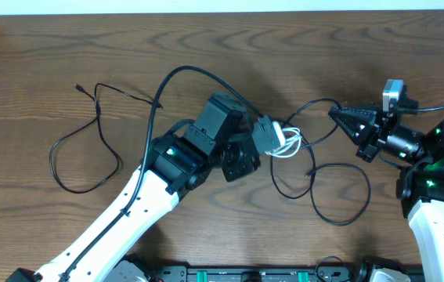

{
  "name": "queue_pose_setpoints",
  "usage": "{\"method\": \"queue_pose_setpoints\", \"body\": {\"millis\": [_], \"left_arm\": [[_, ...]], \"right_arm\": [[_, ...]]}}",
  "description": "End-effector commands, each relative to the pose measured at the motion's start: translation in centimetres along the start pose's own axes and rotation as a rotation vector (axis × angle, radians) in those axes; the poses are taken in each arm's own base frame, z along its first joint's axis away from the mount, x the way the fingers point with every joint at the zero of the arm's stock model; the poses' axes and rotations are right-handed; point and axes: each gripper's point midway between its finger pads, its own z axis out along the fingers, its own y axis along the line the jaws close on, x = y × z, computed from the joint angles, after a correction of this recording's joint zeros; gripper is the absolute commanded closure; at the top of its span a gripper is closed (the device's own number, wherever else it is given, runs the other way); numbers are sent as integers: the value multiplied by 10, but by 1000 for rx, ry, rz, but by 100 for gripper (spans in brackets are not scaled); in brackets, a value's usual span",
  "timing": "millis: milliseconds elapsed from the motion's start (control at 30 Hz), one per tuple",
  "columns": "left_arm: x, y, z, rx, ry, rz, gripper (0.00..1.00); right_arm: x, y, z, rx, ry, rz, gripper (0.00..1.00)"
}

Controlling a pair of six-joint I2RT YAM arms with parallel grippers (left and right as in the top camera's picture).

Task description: Untangle cables

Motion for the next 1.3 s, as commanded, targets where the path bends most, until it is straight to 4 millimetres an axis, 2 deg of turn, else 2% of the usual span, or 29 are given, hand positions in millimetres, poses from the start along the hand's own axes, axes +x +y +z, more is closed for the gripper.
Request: {"method": "queue_pose_setpoints", "body": {"millis": [0,267,433,600,733,867,900,933,1000,1033,1100,1167,1267], "left_arm": [[6,47,-14,-272,52,-166,93],[22,97,-47,-628,70,-379,93],[42,128,-84,-926,88,-513,93],[50,139,-105,-1080,88,-558,93],[48,137,-100,-1046,54,-610,92],[33,113,-65,-782,16,-620,92],[28,103,-55,-697,8,-614,88],[24,95,-48,-632,2,-602,78],[14,78,-35,-493,-8,-566,51],[9,68,-30,-422,-13,-536,35],[3,52,-24,-316,-17,-470,14],[0,44,-21,-263,-20,-441,10],[-4,36,-19,-214,-32,-456,10]], "right_arm": [[-3,-1,-1,6,-2,-25,99],[-2,-2,-1,8,-1,-19,99],[-3,-6,-5,23,-6,-17,99],[-3,-8,-7,33,-8,-13,99],[-4,-8,-7,34,-9,-13,99],[-4,-8,-7,34,-9,-13,99],[-4,-8,-7,34,-9,-13,99],[-4,-8,-7,34,-9,-13,99],[-4,-8,-7,34,-9,-13,99],[-4,-8,-7,34,-9,-13,99],[-4,-8,-7,34,-9,-13,99],[-4,-8,-7,34,-9,-13,99],[-4,-8,-7,34,-9,-13,99]]}}
